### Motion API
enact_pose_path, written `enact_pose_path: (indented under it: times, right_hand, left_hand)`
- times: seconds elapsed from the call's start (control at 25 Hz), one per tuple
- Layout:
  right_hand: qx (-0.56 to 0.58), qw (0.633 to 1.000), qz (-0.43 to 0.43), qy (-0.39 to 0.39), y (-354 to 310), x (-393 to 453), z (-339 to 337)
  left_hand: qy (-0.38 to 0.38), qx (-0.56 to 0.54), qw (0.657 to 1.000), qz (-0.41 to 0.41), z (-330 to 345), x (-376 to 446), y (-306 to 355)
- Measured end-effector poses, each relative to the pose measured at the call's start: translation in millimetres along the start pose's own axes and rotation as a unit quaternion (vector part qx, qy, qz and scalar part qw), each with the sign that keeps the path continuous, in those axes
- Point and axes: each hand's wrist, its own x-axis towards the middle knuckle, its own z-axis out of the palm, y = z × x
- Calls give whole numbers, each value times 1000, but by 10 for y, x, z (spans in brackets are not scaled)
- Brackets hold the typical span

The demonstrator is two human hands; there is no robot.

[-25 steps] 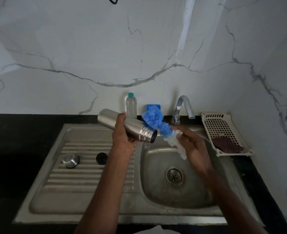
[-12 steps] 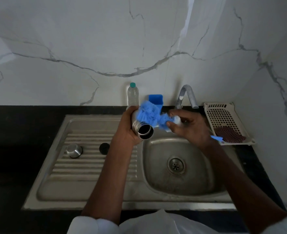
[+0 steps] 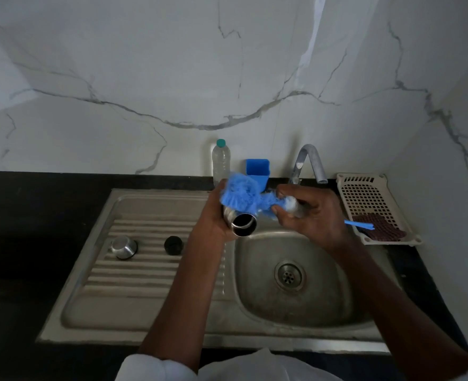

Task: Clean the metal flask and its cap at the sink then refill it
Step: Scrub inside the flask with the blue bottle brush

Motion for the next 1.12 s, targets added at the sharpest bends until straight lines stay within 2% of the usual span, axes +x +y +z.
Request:
enact_pose_path:
  times: [0.16,0.28,0.4,0.52,0.68,0.8,0.96,1.04,1.12]
  right_hand:
    - [24,998,57,19,30,-207,-102]
    - [11,998,31,48,-141,-36,167]
    - [1,999,20,25,-37,-20,60]
    - [-28,996,84,24,126,-318,-51]
    - [-4,993,88,74,-74,-201,228]
    - [-38,994,63,76,-70,-134,145]
    - [-89,990,100,40,102,-438,3]
    - [-53,992,106,51,40,-374,102]
    - [-16,995,75,60,-90,-174,206]
  left_hand:
    - [35,-75,996,-15,-69,-80,63]
    - [37,-62,996,43,66,-21,-58]
    - [25,-103,994,23,59,-75,-12]
    - [49,-150,987,10,-53,-37,68]
    - [8,-91,994,58,42,0,62]
    - [19,-85,994,72,-42,79,57]
    - [88,-44,993,61,-221,189,86]
    - [70,-26,996,44,-121,177,72]
    - [47,-27,998,28,16,148,26]
